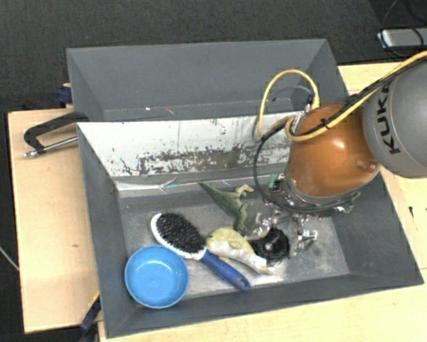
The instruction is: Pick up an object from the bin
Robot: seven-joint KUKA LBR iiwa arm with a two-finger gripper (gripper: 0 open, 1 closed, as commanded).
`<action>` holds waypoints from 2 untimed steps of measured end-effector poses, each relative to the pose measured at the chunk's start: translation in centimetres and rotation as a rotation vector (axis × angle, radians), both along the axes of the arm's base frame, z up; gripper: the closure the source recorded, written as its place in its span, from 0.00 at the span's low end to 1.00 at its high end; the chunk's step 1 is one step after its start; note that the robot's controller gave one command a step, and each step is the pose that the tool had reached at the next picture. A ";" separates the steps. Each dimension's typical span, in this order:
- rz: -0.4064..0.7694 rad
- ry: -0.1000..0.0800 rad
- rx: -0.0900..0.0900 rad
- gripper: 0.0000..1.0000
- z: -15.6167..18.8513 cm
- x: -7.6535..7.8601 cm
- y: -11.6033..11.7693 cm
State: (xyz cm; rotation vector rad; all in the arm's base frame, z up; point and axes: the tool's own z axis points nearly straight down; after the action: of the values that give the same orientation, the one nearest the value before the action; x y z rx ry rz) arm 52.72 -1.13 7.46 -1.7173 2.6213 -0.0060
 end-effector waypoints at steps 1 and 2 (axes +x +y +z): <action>-0.026 -0.005 0.002 1.00 17.2 -1.0 2.5; -0.034 -0.003 -0.002 1.00 21.9 -0.7 -2.1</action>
Offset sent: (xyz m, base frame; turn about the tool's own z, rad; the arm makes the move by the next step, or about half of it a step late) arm -0.0122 0.0227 0.1669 0.0246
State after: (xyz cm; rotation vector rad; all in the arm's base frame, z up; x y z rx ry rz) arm 52.02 -3.28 29.31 -1.6712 2.6494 -0.0105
